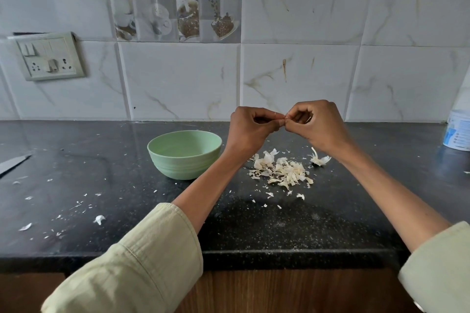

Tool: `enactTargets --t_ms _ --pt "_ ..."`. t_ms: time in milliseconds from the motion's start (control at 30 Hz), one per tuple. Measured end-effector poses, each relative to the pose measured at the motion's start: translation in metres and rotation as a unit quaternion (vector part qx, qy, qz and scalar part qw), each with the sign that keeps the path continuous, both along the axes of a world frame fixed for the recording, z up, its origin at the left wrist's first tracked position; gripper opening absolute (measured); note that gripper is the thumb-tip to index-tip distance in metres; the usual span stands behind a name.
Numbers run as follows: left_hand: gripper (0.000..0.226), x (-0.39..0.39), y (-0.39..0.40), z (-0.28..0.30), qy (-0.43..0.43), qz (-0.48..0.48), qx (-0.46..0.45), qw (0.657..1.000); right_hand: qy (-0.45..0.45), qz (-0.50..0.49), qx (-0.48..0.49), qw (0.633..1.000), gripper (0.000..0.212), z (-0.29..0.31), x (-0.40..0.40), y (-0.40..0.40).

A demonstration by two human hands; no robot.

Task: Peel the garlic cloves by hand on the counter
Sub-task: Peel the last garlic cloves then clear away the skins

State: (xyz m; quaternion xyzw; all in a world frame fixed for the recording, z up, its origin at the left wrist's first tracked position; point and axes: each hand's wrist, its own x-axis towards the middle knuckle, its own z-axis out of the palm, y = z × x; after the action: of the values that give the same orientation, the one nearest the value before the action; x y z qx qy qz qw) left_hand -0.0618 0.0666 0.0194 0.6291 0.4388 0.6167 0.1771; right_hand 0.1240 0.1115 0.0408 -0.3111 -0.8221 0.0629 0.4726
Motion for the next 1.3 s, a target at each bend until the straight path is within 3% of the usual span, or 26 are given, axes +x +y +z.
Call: enactTargets --t_ms 433,600,767,967,1300 --pt "0.015 0.0013 0.0015 -0.0014 -0.043 -0.038 -0.012 0.998 0.037 0.011 -0.046 0.998 0.007 0.0005 -0.0021 0.0055" --pt "0.023 0.0035 0.0019 -0.0015 -0.049 -0.034 -0.001 0.998 0.046 0.025 -0.052 0.997 0.022 0.0007 -0.0029 0.0035" --pt "0.013 0.0046 0.0024 -0.001 -0.021 -0.008 0.008 1.0 0.044 0.004 -0.044 0.998 0.013 -0.0015 -0.0037 0.0084" --pt "0.024 0.0075 -0.0013 0.0004 0.017 0.005 0.029 0.999 0.047 0.003 -0.035 0.998 0.011 -0.0018 -0.0034 0.0091" --pt "0.019 0.0038 -0.0012 0.0019 -0.026 -0.03 0.0 0.999 0.049 0.015 -0.032 0.998 0.013 0.0011 -0.0027 0.004"
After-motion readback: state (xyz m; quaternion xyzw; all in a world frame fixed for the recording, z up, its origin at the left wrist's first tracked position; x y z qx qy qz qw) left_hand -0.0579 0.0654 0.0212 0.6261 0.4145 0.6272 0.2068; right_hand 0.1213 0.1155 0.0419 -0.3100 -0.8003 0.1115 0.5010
